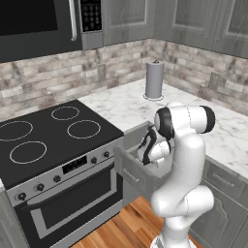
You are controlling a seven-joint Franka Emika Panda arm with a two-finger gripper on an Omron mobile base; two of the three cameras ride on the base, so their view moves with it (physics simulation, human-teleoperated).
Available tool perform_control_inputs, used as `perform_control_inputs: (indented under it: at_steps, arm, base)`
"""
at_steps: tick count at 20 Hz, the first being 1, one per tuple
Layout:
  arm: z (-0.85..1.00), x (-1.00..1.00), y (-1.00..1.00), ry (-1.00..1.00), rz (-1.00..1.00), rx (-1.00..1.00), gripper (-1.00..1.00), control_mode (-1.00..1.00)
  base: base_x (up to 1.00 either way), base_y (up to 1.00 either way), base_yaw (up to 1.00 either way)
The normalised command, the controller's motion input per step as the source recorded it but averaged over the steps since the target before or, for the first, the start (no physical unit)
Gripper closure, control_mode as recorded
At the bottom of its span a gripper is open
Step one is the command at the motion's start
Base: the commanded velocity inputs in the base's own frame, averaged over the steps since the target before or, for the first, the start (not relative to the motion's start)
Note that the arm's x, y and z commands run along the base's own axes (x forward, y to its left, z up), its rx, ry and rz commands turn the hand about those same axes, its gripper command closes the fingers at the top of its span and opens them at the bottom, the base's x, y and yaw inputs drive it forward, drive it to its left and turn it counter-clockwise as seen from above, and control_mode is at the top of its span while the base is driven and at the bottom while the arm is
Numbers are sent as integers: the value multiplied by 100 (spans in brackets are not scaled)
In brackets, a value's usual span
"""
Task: Pick up the metallic utensils from the counter and place them in the open drawer. Make sure not to pick up any wooden utensils.
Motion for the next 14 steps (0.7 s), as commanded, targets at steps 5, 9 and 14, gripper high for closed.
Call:
perform_control_inputs:
  at_steps: [5, 9, 14]
  arm:
    - [-36, 23, -4, 13, -1, 0, 100, -100]
    - [-3, 12, 0, 5, 0, 0, 100, -100]
    - [-1, 3, 0, 4, 0, 0, -100, -100]
  base:
    - [0, 0, 0]
    - [0, 0, 0]
    - [0, 0, 0]
